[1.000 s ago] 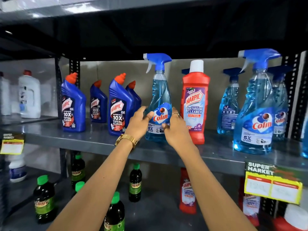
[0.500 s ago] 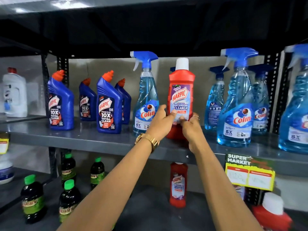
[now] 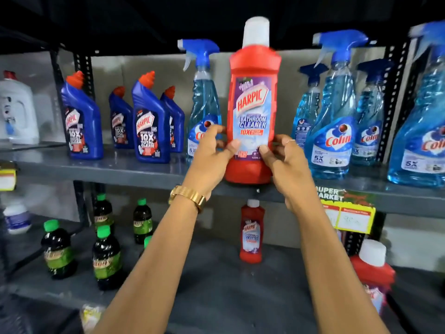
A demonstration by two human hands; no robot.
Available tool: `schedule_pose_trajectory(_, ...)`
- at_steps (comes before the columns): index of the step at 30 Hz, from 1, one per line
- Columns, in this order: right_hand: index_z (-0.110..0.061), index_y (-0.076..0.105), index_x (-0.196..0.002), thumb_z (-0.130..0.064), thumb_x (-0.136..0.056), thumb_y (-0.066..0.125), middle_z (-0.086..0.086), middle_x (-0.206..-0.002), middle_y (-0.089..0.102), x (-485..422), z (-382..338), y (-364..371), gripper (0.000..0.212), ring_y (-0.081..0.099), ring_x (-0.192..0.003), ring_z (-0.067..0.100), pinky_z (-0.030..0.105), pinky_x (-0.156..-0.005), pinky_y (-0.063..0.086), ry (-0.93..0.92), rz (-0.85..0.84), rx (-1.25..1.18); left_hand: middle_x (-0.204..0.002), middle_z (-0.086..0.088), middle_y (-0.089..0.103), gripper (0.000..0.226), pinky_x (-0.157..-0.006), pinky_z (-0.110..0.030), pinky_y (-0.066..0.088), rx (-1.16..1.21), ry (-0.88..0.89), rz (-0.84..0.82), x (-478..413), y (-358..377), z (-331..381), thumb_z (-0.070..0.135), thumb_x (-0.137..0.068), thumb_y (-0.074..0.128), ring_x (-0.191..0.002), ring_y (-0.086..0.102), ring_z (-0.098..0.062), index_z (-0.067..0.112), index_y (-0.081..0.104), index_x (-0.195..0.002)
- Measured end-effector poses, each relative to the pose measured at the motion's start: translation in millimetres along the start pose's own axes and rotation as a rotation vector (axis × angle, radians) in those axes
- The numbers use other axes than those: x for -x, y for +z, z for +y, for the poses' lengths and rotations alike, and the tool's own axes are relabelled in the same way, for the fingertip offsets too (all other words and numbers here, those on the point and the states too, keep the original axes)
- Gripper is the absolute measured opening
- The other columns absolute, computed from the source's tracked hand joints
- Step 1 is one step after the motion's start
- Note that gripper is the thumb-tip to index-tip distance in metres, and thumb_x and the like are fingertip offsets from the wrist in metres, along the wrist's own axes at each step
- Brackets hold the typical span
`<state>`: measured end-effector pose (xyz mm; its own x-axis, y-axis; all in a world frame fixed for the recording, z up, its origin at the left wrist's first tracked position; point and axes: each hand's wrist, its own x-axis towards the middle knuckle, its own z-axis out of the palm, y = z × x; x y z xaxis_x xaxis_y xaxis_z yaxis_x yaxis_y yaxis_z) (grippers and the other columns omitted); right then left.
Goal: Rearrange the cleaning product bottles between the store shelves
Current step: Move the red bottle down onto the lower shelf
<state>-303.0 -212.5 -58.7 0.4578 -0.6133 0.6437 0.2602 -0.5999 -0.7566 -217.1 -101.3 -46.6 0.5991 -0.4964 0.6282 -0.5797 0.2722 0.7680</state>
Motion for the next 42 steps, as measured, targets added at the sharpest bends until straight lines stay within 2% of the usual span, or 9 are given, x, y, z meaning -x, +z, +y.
schedule_pose_trajectory(6,-0.02,0.057,-0.115,-0.026,-0.081,0.061,0.001,-0.113,0.07,70.3,-12.4,-16.2,0.035,0.066,-0.105,0.015,0.045,-0.095,0.052,-0.116,-0.068,-0.035,-0.116,-0.011,0.065,0.026,-0.079,-0.032,0.058,0.083,0.093,0.048,76.4,-11.9,3.1,0.018,-0.09,0.059,-0.101,0.066,-0.023,0.022,0.048,-0.113)
schedule_pose_trajectory(16,-0.009,0.052,-0.117,-0.004,-0.086,0.062,0.001,-0.108,0.069,179.1,75.9,-3.5,0.033,0.067,-0.101,0.009,0.021,-0.088,0.053,0.144,-0.104,-0.132,-0.106,-0.009,0.068,0.035,-0.084,-0.037,0.054,-0.062,-0.058,-0.028,168.8,-3.9,-95.5,0.017,-0.085,0.062,-0.093,0.066,-0.019,0.005,0.048,-0.114)
schedule_pose_trajectory(24,-0.002,0.051,-0.117,0.004,-0.084,0.06,0.006,-0.108,0.069,218.9,163.5,17.7,0.035,0.065,-0.099,0.012,0.001,-0.076,0.047,0.355,-0.086,0.002,-0.094,0.009,0.065,0.022,-0.073,-0.009,0.047,-0.058,-0.224,-0.13,201.0,15.6,-188.1,0.005,-0.087,0.062,-0.081,0.061,0.012,0.004,0.05,-0.105)
schedule_pose_trajectory(28,-0.001,0.049,-0.119,0.006,-0.085,0.057,0.008,-0.108,0.067,217.4,196.7,24.9,0.035,0.064,-0.099,0.015,0.013,-0.082,0.053,0.42,-0.073,0.068,-0.097,0.002,0.065,0.024,-0.079,-0.017,0.05,0.01,-0.347,-0.176,197.0,27.7,-225.7,0.008,-0.081,0.061,-0.083,0.062,0.008,0.02,0.05,-0.099)
schedule_pose_trajectory(30,-0.001,0.049,-0.12,0.007,-0.086,0.057,0.014,-0.114,0.068,213.5,208.8,26.5,0.036,0.062,-0.099,0.015,0.002,-0.076,0.048,0.446,-0.079,0.108,-0.1,-0.002,0.064,0.028,-0.079,-0.016,0.051,0.031,-0.38,-0.172,193.8,34.5,-241.8,0.01,-0.077,0.06,-0.084,0.062,0.009,0.021,0.048,-0.1)
schedule_pose_trajectory(32,0.0,0.049,-0.121,0.007,-0.086,0.056,0.018,-0.117,0.068,210.3,217.9,28.1,0.037,0.061,-0.099,0.014,0.005,-0.077,0.046,0.479,-0.073,0.147,-0.103,-0.007,0.063,0.031,-0.078,-0.014,0.051,0.047,-0.407,-0.163,191.1,41.6,-255.3,0.01,-0.077,0.06,-0.084,0.063,0.01,0.015,0.047,-0.105)
schedule_pose_trajectory(37,0.004,0.048,-0.123,0.008,-0.086,0.055,0.02,-0.12,0.065,202.5,232.7,27.5,0.038,0.058,-0.099,0.015,-0.008,-0.068,0.04,0.497,-0.057,0.182,-0.103,-0.006,0.063,0.03,-0.075,-0.01,0.052,0.022,-0.449,-0.149,184.4,56.7,-270.1,0.001,-0.087,0.057,-0.092,0.062,-0.012,0.011,0.047,-0.113)
schedule_pose_trajectory(39,0.003,0.048,-0.124,0.007,-0.087,0.056,0.019,-0.121,0.065,199.8,236.7,24.6,0.038,0.059,-0.1,0.016,-0.002,-0.073,0.042,0.5,-0.059,0.188,-0.103,-0.004,0.063,0.029,-0.075,-0.009,0.051,0.011,-0.44,-0.151,182.9,61.6,-271.9,0.002,-0.087,0.056,-0.094,0.061,-0.013,0.012,0.047,-0.113)
schedule_pose_trajectory(42,0.0,0.046,-0.125,0.002,-0.088,0.056,0.017,-0.123,0.064,195.8,239.7,19.8,0.039,0.062,-0.105,0.019,0.026,-0.094,0.051,0.519,-0.094,0.175,-0.102,-0.002,0.062,0.029,-0.073,-0.005,0.05,-0.012,-0.431,-0.169,179.9,65.4,-274.5,0.003,-0.088,0.056,-0.092,0.061,-0.009,0.012,0.046,-0.114)
